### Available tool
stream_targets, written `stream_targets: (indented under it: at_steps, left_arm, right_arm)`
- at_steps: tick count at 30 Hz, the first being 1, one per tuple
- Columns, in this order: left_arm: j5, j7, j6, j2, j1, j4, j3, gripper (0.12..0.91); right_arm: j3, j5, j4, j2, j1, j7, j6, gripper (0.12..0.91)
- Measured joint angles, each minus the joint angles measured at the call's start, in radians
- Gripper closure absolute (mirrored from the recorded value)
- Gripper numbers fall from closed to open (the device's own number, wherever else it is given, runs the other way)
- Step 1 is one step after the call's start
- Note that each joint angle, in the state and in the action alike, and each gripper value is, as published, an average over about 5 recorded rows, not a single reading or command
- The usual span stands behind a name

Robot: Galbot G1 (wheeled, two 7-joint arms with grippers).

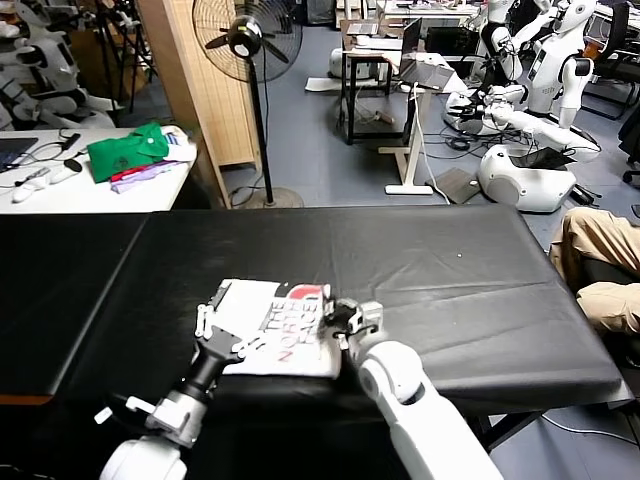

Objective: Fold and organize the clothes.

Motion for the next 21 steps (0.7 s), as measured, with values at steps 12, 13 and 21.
stream_targets:
  at_steps: [12,13,21]
  left_arm:
    - [-0.134,-0.059,0.058,-0.005,0.028,0.045,-0.032,0.232]
    - [-0.15,-0.059,0.057,-0.006,0.031,0.048,-0.038,0.232]
    - [-0.254,-0.122,0.11,0.022,0.092,0.024,-0.088,0.232]
  right_arm:
    - [0.068,-0.478,-0.011,-0.229,-0.017,-0.208,0.398,0.447]
    - [0.076,-0.487,0.004,-0.241,-0.036,-0.202,0.413,0.397]
    - [0.182,-0.428,0.195,-0.266,-0.279,-0.089,0.404,0.229]
